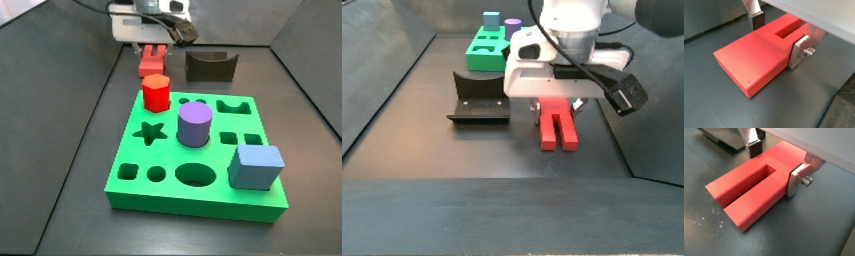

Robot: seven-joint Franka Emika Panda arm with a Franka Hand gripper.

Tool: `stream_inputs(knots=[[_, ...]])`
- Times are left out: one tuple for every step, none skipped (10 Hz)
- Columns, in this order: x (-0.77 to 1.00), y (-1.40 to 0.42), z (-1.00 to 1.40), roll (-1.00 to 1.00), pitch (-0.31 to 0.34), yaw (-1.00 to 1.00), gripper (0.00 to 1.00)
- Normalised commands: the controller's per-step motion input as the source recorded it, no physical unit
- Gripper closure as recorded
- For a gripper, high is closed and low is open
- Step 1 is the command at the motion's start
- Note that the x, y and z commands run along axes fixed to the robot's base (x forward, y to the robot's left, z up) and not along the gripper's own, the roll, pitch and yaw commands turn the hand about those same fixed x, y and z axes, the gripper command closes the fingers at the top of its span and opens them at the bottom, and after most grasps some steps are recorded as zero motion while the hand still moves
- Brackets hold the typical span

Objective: Pick up the double-square object. Move up. Rotate the double-square object. Place the double-square object on the fixture. Regrasp the double-square object. Move to above the board. Insert the double-square object.
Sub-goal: Move up, then place the double-square object on the fixture.

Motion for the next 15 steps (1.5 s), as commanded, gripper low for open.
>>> stream_inputs(knots=[[-0.03,0.00,0.72,0.01,0.025,-0.01,1.00],[-0.03,0.00,0.65,0.02,0.033,-0.01,1.00],[-0.02,0.00,0.42,0.04,0.058,-0.02,1.00],[-0.02,0.00,0.29,0.06,0.065,-0.02,1.00],[0.00,0.00,1.00,0.00,0.000,0.00,1.00],[0.00,0.00,1.00,0.01,0.001,0.00,1.00],[-0.01,0.00,1.00,0.04,0.020,0.00,1.00],[-0.01,0.00,1.00,0.05,0.030,-0.01,1.00],[-0.02,0.00,1.00,0.07,0.039,-0.01,1.00],[-0.02,0.00,1.00,0.08,0.052,0.00,1.00],[-0.03,0.00,1.00,0.09,0.058,0.01,1.00],[-0.03,-0.01,1.00,0.11,0.063,0.01,1.00],[-0.03,-0.01,1.00,0.12,0.067,0.02,1.00],[-0.03,0.00,0.84,0.12,0.073,0.02,1.00],[-0.02,0.00,0.70,0.11,0.076,0.02,1.00]])
